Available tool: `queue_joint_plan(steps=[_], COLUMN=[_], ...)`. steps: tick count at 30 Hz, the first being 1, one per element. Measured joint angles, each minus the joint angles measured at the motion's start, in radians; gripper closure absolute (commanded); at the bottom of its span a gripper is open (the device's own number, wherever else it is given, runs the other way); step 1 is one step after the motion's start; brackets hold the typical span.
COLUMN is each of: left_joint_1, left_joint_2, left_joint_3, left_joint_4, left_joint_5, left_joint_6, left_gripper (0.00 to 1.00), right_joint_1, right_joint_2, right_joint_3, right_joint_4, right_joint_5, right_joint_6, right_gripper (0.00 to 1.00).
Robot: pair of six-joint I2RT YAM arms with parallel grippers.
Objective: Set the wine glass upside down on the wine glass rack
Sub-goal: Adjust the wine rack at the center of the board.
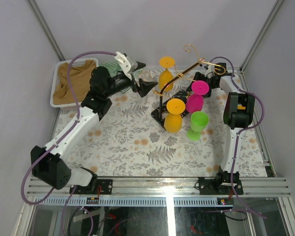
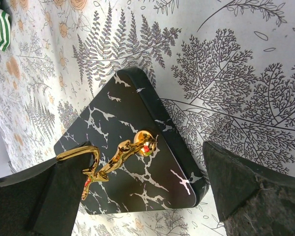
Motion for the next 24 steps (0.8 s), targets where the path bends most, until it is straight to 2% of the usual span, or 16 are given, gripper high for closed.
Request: queue_joint_plan(steps=[10, 16, 24], left_joint_1=[-0.053, -0.1, -0.146], left_joint_2=[0.235, 0.318, 0.375], left_joint_3=[0.261, 0.32, 0.316], left_joint_4=[-0.031, -0.082, -0.159], left_joint_5=[0.086, 0.096, 0.065], left_joint_6=[0.13, 0.185, 0.253], left_gripper=[0.0, 0.0, 0.0], right_joint_1=[0.0, 0.0, 0.0], right_joint_2=[-0.004, -0.005, -0.005], right_joint_3=[-0.006, -0.005, -0.005], right_joint_4=[0.005, 0.003, 0.002], right_joint_5=[0.005, 0.008, 0.009], right_joint_6=[0.0, 0.0, 0.0], right_gripper=[0.01, 0.01, 0.01])
